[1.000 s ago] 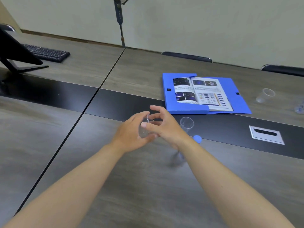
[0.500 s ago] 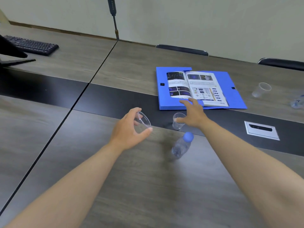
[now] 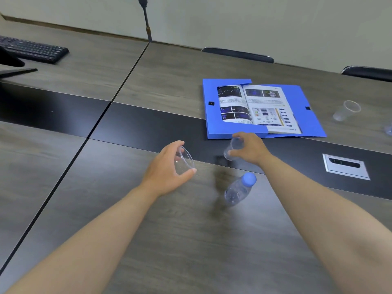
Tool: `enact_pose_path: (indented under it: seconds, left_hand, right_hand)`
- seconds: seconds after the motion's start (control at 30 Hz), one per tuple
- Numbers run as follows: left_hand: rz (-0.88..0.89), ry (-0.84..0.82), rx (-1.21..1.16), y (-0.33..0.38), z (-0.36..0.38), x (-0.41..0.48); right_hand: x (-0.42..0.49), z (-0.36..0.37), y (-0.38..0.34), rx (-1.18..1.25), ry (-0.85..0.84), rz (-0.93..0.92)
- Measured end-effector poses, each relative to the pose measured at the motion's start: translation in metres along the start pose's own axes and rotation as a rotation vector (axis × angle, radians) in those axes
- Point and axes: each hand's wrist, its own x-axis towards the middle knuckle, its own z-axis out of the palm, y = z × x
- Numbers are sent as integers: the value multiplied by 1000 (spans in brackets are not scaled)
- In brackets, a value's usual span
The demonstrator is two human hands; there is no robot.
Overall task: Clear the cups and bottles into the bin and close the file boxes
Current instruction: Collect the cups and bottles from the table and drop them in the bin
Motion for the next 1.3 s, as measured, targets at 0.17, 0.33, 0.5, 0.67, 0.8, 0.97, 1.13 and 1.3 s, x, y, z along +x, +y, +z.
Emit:
enact_pose_path:
  seconds: [0.17, 0.33, 0.5, 0.67, 0.8, 0.97, 1.13, 1.3]
  left_hand:
    - [53, 14, 25, 14, -6, 1]
    - [62, 81, 14, 35, -19, -3]
    - [154, 74, 36, 62, -33, -17]
    - [185, 123, 13, 77, -39, -31]
    - [181, 111, 28, 81, -43, -44]
    - [171, 57, 35, 81, -40, -58]
    - [121, 44, -29, 76, -33, -71]
    - [67, 23, -87, 69, -18, -86]
  right_hand:
    - [-39, -37, -52, 142, 54, -212]
    - [-100, -48, -103, 475, -59, -324]
    - [-127, -29, -122, 540, -130, -326]
    - [-141, -15, -135, 634, -96, -283]
    - [-153, -11, -133, 694, -128, -253]
    - [-170, -15, -115, 612, -118, -255]
    - [-174, -13, -55, 334, 267, -113]
    - [-166, 22, -5, 223, 134, -45]
